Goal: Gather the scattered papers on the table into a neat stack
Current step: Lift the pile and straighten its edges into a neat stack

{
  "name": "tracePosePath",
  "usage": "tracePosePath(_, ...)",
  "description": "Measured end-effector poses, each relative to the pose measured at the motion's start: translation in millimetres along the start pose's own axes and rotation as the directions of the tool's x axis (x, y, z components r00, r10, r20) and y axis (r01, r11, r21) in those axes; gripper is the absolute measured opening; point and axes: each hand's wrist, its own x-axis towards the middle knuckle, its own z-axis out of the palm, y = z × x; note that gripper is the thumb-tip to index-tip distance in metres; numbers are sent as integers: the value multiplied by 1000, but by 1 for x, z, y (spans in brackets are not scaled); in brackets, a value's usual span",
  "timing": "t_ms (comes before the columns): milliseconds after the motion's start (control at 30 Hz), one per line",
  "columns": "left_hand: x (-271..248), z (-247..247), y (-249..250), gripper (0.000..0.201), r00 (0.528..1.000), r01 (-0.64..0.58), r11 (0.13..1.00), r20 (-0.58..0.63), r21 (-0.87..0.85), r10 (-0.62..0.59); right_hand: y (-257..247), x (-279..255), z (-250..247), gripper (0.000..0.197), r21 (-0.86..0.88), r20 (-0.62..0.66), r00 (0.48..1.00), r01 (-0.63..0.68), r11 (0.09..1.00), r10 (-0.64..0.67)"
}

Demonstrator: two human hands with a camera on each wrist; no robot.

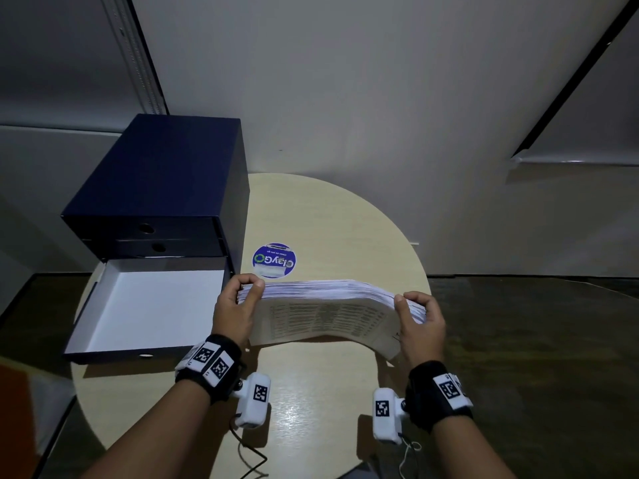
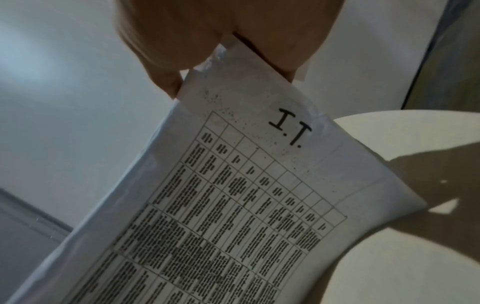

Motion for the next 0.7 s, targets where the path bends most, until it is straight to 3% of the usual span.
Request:
tracePosePath(333,2,3,3,11,1000,-1,999,-22,51,3,-1,4,-1,5,17,-13,1000,3,1000,-3)
tracePosePath(400,2,2,2,21,1000,16,1000,17,-13,-16,1,5,-3,21,64,20,1000,-1,998,0)
tracePosePath(500,1,-12,-7,52,981,8,985,191,-170,25,11,8,-17,61,186,154,988,-16,983,-13)
tracePosePath(600,-2,-21,-19,66,954,69,994,298,-81,-42,25,3,-27,68,87,330,943,-67,994,35)
tracePosePath(700,1,-13,-16,50,954,86,992,279,90,-108,27,0,-19,65,-71,307,946,-90,993,107)
